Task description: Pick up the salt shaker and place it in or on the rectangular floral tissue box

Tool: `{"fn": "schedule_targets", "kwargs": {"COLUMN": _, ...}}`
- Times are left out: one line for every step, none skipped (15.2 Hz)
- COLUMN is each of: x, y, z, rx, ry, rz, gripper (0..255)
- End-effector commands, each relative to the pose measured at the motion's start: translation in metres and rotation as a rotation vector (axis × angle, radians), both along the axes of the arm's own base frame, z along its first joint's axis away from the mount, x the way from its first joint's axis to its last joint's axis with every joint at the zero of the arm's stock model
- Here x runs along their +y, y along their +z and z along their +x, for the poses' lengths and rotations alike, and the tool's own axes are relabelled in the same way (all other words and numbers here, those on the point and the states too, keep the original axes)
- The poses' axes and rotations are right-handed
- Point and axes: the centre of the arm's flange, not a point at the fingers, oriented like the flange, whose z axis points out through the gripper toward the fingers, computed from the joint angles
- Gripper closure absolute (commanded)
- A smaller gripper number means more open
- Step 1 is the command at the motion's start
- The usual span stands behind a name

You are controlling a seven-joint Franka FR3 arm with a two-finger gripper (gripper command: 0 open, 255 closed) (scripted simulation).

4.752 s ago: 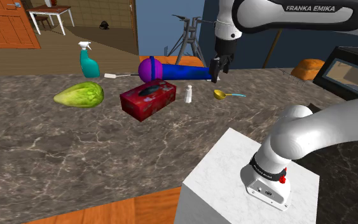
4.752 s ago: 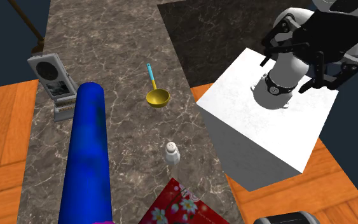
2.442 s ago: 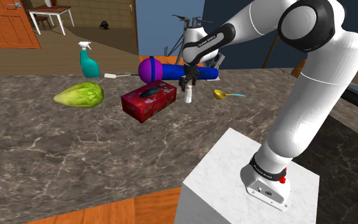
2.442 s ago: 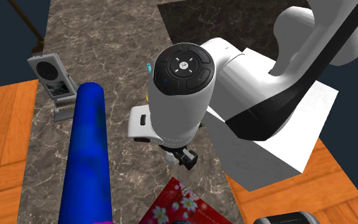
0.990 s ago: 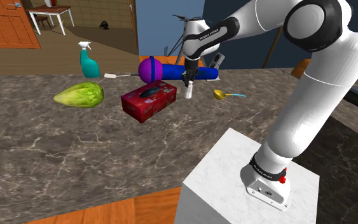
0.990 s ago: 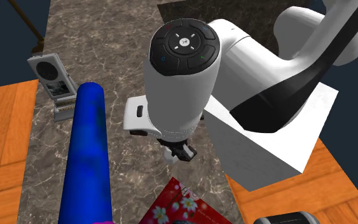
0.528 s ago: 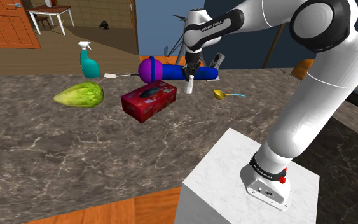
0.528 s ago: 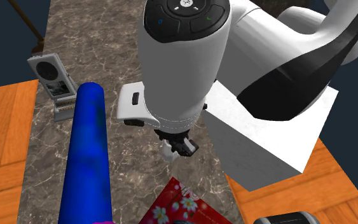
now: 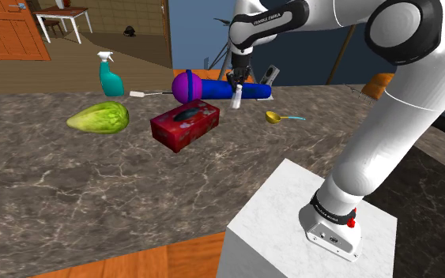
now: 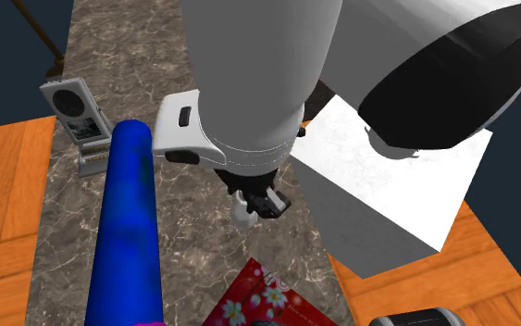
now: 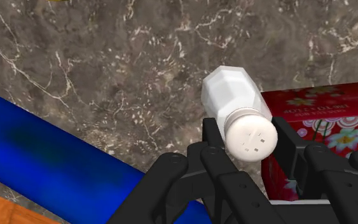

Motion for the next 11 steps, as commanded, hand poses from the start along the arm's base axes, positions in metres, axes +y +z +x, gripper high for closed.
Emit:
{"fn": "schedule_targets", "kwargs": {"x": 0.001, "y": 0.011, "z": -0.002, "rx": 0.0, "ry": 0.0, "rz": 0.0, "gripper": 255}}
{"fn": "schedule_targets", "kwargs": {"x": 0.001, "y": 0.016, "z": -0.002, "rx": 0.0, "ry": 0.0, "rz": 0.0, "gripper": 255}}
{"fn": "schedule_targets", "kwargs": {"x": 0.001, "y": 0.022, "z": -0.002, "rx": 0.0, "ry": 0.0, "rz": 0.0, "gripper": 255}}
{"fn": "schedule_targets", "kwargs": {"x": 0.001, "y": 0.027, "z": -0.002, "rx": 0.0, "ry": 0.0, "rz": 0.0, "gripper": 255}}
{"fn": "schedule_targets", "kwargs": {"x": 0.001, "y": 0.032, "z": -0.002, "rx": 0.0, "ry": 0.0, "rz": 0.0, "gripper": 255}}
{"fn": "schedule_targets", "kwargs": {"x": 0.001, "y": 0.037, "z": -0.002, "rx": 0.0, "ry": 0.0, "rz": 0.0, "gripper": 255}}
{"fn": "schedule_targets", "kwargs": {"x": 0.001, "y": 0.043, "z": -0.002, "rx": 0.0, "ry": 0.0, "rz": 0.0, "gripper": 255}}
{"fn": "schedule_targets", "kwargs": {"x": 0.001, "y": 0.048, "z": -0.002, "rx": 0.0, "ry": 0.0, "rz": 0.0, "gripper": 255}}
{"fn": "schedule_targets", "kwargs": {"x": 0.001, "y": 0.053, "z": -0.002, "rx": 0.0, "ry": 0.0, "rz": 0.0, "gripper": 255}}
{"fn": "schedule_targets", "kwargs": {"x": 0.001, "y": 0.059, "z": -0.002, "rx": 0.0, "ry": 0.0, "rz": 0.0, "gripper": 255}}
{"fn": "schedule_targets", "kwargs": {"x": 0.001, "y": 0.062, "z": -0.002, "rx": 0.0, "ry": 0.0, "rz": 0.0, "gripper": 255}}
